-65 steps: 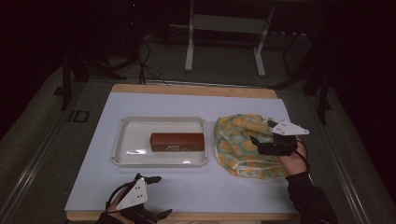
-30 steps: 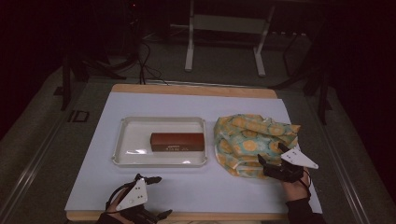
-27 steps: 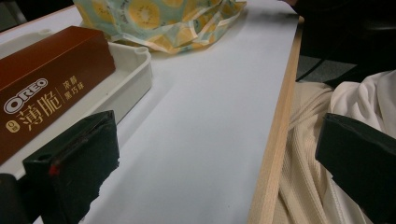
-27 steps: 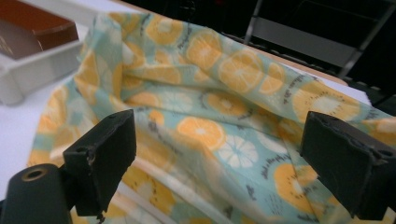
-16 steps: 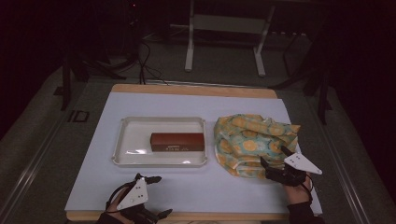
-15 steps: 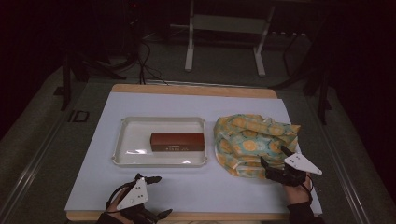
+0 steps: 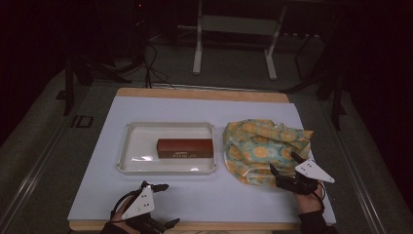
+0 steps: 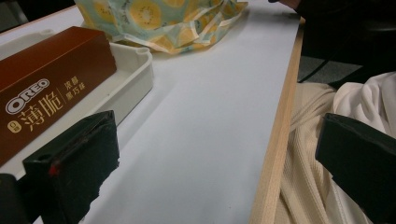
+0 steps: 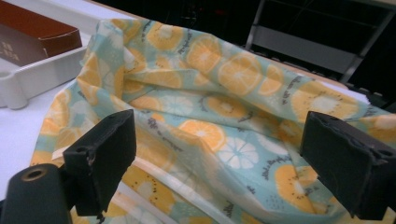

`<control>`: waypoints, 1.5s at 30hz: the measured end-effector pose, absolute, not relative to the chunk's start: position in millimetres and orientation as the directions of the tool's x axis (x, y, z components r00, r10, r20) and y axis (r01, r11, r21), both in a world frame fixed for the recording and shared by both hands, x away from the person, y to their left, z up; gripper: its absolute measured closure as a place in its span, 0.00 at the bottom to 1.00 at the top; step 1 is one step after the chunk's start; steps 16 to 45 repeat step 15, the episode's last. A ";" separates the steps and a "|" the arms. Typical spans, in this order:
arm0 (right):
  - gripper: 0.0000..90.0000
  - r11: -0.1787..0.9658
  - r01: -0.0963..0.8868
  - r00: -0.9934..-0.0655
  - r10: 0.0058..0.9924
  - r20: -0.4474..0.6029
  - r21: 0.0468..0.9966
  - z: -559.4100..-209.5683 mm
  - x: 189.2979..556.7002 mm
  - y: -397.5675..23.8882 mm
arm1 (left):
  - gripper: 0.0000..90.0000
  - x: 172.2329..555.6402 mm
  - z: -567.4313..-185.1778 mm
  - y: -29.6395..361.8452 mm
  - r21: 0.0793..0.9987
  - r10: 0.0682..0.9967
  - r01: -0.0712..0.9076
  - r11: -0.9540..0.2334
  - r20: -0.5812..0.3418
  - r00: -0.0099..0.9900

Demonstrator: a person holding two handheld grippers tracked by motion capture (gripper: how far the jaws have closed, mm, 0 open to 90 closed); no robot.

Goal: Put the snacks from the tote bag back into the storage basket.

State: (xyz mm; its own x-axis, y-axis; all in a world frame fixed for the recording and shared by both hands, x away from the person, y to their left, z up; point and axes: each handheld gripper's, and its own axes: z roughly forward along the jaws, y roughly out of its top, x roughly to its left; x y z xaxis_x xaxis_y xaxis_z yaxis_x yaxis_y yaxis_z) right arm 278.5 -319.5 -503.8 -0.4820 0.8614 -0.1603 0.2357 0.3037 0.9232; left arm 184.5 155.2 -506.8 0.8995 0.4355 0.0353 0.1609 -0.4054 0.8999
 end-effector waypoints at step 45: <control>0.12 0.295 0.233 -0.491 0.858 -0.149 0.927 -504.1 278.7 -320.7 | 0.00 184.7 -506.3 155.5 0.902 0.437 0.161 -0.400 0.034 0.899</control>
